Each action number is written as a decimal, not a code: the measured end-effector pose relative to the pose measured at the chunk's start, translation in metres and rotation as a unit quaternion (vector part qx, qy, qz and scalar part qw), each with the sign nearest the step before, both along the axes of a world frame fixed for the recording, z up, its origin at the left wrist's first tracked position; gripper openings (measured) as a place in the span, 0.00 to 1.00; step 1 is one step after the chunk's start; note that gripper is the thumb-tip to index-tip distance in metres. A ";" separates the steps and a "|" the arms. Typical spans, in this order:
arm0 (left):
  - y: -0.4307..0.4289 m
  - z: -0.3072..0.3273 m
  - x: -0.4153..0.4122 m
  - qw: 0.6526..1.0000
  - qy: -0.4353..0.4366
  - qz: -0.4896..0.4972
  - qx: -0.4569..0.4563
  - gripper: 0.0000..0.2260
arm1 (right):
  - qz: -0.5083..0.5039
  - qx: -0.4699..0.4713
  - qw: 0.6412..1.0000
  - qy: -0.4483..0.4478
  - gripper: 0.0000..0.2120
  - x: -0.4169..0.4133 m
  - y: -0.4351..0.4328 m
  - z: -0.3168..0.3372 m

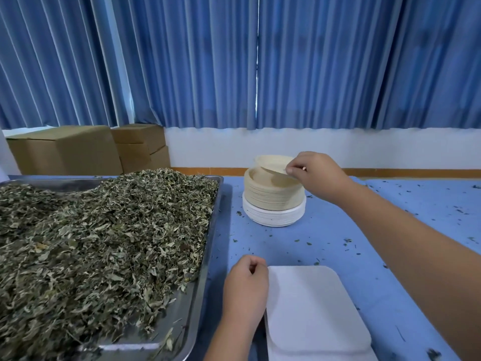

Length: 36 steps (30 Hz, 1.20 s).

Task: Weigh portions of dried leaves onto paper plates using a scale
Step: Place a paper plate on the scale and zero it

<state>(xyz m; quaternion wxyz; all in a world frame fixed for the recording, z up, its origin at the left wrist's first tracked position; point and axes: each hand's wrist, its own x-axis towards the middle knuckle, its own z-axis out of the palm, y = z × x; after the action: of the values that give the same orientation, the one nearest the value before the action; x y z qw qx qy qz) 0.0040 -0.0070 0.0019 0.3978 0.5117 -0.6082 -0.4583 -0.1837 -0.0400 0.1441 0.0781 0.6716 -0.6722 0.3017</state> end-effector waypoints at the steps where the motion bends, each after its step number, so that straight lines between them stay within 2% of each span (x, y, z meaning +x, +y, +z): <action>1: 0.000 0.001 0.001 1.000 0.003 0.005 -0.007 0.09 | 0.015 -0.022 1.000 -0.013 0.09 0.002 0.010 -0.002; 3: 0.000 0.004 0.002 0.999 0.017 0.021 -0.027 0.09 | 0.049 -0.047 0.998 0.006 0.07 0.006 0.042 -0.014; 5: 0.001 0.010 0.005 0.996 0.077 0.045 -0.026 0.07 | 0.094 -0.060 0.993 0.035 0.05 0.015 0.078 -0.030; 8: 0.003 0.023 0.011 0.963 0.253 0.050 0.084 0.09 | 0.139 -0.052 0.988 0.035 0.05 0.020 0.130 -0.056; 11: 0.010 0.028 0.015 0.932 0.323 0.000 0.163 0.17 | 0.182 -0.019 0.983 0.032 0.06 0.022 0.171 -0.079; 14: 0.014 0.029 0.015 0.934 0.303 -0.030 0.189 0.16 | 0.218 0.018 0.974 0.056 0.06 0.023 0.192 -0.091; 19: 0.015 0.024 0.020 0.962 0.225 -0.038 0.148 0.02 | 0.236 0.033 0.970 0.042 0.07 0.020 0.202 -0.098; 23: 0.014 0.022 0.025 0.968 0.215 -0.019 0.127 0.08 | 0.245 0.037 0.968 0.042 0.09 0.020 0.200 -0.107; 27: 0.010 0.018 0.023 0.972 0.211 -0.023 0.100 0.08 | 0.213 0.022 0.976 0.028 0.11 0.012 0.200 -0.110; 30: 0.006 0.014 0.020 0.977 0.200 -0.009 0.074 0.06 | 0.195 0.015 0.981 -0.002 0.10 0.003 0.203 -0.110; 33: 0.002 0.009 0.017 0.978 0.197 0.032 0.067 0.03 | 0.135 0.020 0.989 -0.064 0.08 -0.004 0.206 -0.105; 34: 0.001 0.006 0.015 0.977 0.197 0.050 0.067 0.04 | 0.111 0.030 0.989 -0.093 0.08 -0.009 0.206 -0.103; 36: 0.002 0.002 0.012 0.973 0.208 0.076 0.061 0.07 | 0.073 0.111 0.977 -0.168 0.16 -0.019 0.209 -0.098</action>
<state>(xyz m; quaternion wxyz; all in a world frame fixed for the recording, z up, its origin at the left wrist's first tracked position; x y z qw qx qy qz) 0.0159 -0.0055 0.0042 0.5170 0.4731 -0.4427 -0.5594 -0.2032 0.1686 0.0458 -0.1331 0.6632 -0.6542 0.3383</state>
